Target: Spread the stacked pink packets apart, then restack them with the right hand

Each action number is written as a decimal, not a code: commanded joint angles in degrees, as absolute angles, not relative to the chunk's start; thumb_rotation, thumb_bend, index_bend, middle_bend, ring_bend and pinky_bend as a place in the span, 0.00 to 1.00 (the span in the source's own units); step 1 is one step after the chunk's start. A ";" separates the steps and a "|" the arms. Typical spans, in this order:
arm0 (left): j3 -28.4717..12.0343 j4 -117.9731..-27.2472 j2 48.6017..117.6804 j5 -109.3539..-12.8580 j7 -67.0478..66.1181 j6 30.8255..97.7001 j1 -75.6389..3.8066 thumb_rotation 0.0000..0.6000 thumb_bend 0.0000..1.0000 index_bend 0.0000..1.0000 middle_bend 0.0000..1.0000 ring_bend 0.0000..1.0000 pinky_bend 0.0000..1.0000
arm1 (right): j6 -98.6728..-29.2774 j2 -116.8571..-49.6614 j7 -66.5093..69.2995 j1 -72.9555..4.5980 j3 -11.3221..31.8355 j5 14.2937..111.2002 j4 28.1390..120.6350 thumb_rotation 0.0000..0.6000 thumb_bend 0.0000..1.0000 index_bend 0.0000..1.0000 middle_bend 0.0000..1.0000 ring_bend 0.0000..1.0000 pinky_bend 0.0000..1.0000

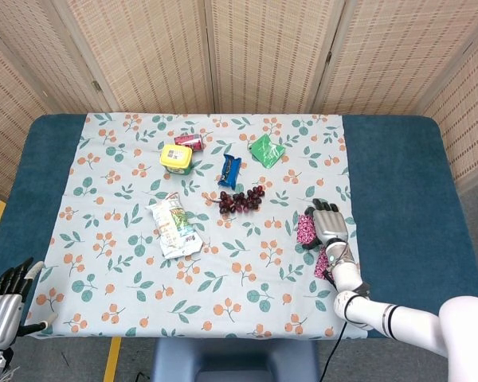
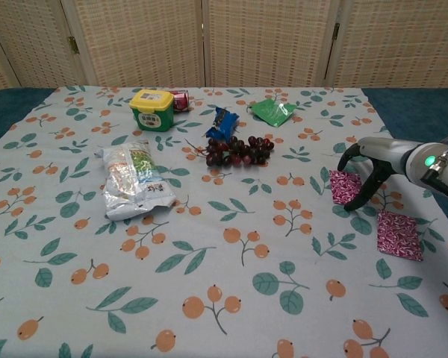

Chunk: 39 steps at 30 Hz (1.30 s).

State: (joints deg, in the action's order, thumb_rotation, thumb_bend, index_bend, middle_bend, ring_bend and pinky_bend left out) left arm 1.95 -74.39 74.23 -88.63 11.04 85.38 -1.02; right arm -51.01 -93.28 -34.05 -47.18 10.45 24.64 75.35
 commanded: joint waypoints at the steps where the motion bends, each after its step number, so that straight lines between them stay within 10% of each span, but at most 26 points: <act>1: 1.99 -74.32 74.24 -88.63 11.22 85.30 -1.03 1.00 0.19 0.01 0.00 0.03 0.00 | -51.07 -93.29 -34.16 -47.21 10.41 24.41 75.28 0.91 0.10 0.22 0.06 0.00 0.00; 39: 2.02 -72.73 74.91 -89.39 12.68 84.78 -1.83 1.00 0.19 0.01 0.00 0.03 0.00 | -57.17 -78.57 -19.42 -34.68 8.44 32.26 97.08 0.93 0.10 0.31 0.08 0.00 0.00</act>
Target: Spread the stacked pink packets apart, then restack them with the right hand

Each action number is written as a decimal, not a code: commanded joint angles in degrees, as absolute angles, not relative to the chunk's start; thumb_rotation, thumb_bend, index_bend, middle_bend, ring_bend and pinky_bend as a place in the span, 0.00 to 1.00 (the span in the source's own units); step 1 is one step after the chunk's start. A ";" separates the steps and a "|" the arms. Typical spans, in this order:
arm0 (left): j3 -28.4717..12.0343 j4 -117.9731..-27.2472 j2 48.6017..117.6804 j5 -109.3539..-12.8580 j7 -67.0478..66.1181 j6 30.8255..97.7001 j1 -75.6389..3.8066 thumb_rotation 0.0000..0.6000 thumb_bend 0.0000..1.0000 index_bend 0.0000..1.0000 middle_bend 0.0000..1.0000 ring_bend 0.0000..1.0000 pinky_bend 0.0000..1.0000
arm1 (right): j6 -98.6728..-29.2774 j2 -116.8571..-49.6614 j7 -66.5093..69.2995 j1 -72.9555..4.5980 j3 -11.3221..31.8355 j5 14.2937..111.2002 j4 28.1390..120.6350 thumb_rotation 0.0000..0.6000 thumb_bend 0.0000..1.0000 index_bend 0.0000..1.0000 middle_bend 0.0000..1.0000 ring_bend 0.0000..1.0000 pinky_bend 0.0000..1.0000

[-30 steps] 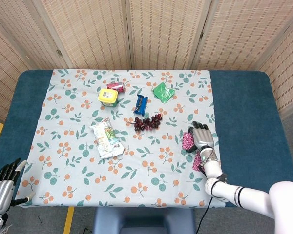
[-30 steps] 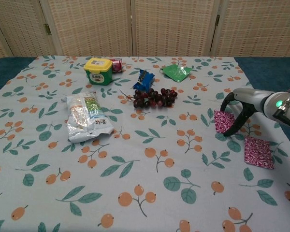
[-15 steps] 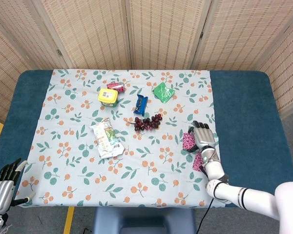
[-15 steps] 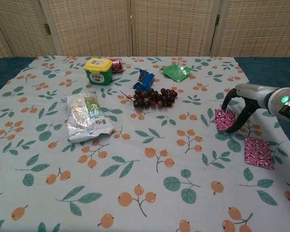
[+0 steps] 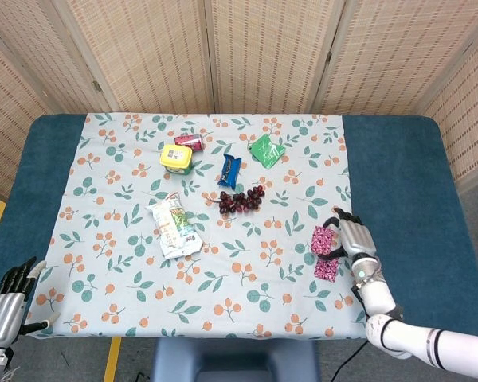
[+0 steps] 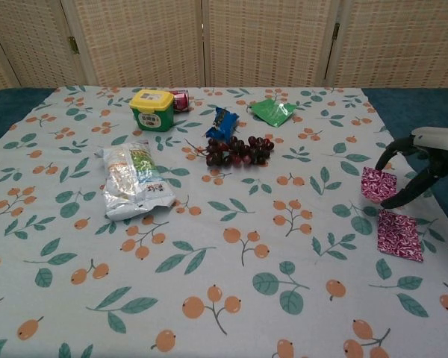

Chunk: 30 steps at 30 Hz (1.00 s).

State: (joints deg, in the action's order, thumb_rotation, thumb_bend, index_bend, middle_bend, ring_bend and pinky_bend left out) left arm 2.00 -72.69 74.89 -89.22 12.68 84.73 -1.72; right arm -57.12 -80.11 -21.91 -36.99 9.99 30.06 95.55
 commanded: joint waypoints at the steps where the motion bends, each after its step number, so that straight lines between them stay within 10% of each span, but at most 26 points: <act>1: 2.01 -72.77 74.92 -89.49 12.67 84.81 -1.89 1.00 0.19 0.01 0.00 0.03 0.00 | -57.08 -78.30 -18.68 -34.11 8.10 32.89 97.32 0.93 0.10 0.31 0.08 0.00 0.00; 30: 2.52 -70.55 76.11 -89.87 15.11 84.88 -1.98 1.00 0.19 0.01 0.00 0.03 0.00 | -58.06 -81.46 -17.15 -30.80 5.63 36.38 96.89 0.92 0.10 0.30 0.06 0.00 0.00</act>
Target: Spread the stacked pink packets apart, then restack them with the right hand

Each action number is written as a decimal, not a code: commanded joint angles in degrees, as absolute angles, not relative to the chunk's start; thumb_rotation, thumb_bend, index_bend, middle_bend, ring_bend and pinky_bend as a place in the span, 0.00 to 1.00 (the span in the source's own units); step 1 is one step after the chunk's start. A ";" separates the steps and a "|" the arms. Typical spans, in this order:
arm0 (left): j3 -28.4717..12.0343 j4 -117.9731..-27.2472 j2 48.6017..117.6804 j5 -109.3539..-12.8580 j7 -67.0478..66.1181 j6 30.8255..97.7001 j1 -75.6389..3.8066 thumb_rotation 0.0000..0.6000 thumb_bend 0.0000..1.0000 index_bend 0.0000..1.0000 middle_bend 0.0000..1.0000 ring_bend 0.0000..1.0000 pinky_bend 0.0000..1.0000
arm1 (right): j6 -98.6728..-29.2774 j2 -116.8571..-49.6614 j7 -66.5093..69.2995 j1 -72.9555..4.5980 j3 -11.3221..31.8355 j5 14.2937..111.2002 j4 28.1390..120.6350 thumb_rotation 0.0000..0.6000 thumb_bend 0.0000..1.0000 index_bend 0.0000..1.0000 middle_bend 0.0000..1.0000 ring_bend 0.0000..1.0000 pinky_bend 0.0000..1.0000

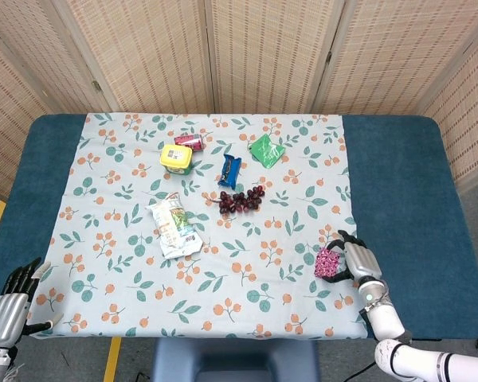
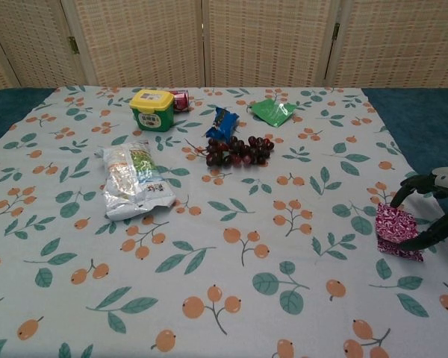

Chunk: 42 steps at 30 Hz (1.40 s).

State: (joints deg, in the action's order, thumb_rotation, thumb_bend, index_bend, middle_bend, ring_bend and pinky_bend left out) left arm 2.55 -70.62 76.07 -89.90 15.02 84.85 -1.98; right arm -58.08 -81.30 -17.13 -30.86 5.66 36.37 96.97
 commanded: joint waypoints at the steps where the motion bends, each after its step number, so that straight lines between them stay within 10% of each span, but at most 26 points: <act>1: 2.53 -70.47 76.13 -89.85 15.21 84.88 -1.97 1.00 0.19 0.01 0.00 0.03 0.00 | -58.02 -81.55 -17.06 -30.73 5.65 36.34 96.82 0.92 0.10 0.30 0.06 0.00 0.00; 27: 2.57 -70.37 76.14 -89.67 15.43 84.67 -2.10 1.00 0.19 0.01 0.00 0.04 0.00 | -57.93 -80.32 -15.27 -29.24 6.15 38.50 97.42 0.92 0.10 0.20 0.06 0.00 0.00; 42: 1.05 -76.45 73.42 -89.17 10.56 87.61 -1.55 1.00 0.19 0.02 0.00 0.04 0.00 | -78.78 -68.43 -3.49 -17.29 0.38 76.32 101.35 0.93 0.10 0.20 0.11 0.01 0.00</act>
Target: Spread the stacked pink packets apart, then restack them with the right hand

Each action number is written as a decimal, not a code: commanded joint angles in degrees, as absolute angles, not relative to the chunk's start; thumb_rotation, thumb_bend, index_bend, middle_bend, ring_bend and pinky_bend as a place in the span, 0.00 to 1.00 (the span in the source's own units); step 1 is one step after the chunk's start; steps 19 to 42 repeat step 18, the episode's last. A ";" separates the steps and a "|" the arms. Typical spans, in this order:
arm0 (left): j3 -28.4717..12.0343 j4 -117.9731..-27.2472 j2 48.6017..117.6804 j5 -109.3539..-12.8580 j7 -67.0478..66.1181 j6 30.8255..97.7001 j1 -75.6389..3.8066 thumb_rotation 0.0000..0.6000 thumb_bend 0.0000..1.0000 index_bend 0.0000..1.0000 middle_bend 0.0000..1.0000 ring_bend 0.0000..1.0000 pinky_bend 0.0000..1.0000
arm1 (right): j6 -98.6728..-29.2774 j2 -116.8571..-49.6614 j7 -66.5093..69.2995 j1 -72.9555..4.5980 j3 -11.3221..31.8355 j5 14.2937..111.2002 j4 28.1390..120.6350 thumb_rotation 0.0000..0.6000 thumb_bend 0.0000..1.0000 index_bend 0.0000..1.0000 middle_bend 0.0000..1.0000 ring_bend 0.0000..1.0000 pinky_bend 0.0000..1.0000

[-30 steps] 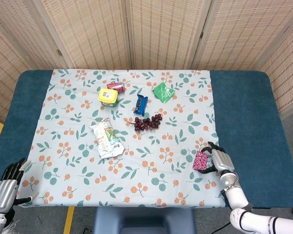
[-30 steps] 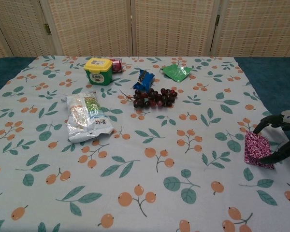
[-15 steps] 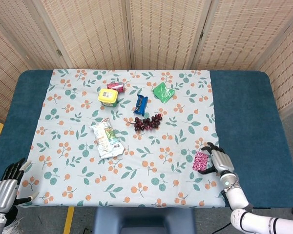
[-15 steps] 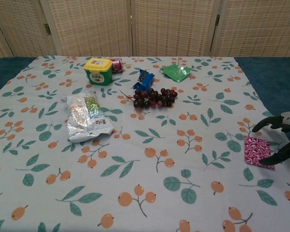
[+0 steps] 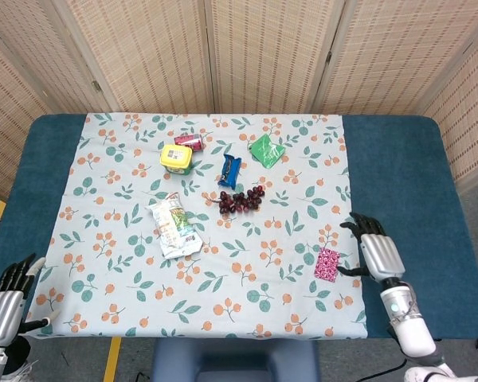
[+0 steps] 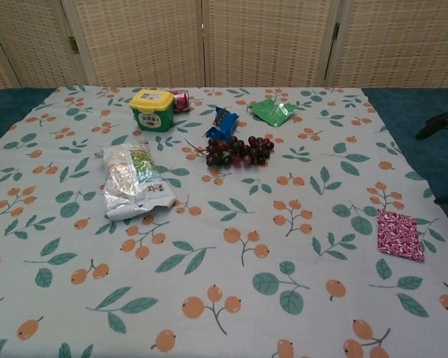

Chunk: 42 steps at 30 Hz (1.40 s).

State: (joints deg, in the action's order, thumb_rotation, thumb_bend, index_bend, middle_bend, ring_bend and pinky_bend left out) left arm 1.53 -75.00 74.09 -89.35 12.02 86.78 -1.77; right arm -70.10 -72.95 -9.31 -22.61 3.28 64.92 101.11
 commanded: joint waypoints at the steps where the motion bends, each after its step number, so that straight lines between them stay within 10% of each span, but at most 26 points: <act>1: 0.80 -77.26 73.21 -89.17 9.54 88.11 -1.48 1.00 0.19 0.02 0.00 0.04 0.00 | -80.45 -67.75 -2.28 -16.22 -0.05 78.15 101.17 0.93 0.10 0.21 0.11 0.02 0.00; 42: -0.97 -83.95 71.84 -89.60 2.42 91.89 -0.90 1.00 0.20 0.02 0.00 0.04 0.00 | -90.85 -67.10 2.13 -6.58 -2.88 87.17 97.46 0.93 0.10 0.21 0.11 0.00 0.00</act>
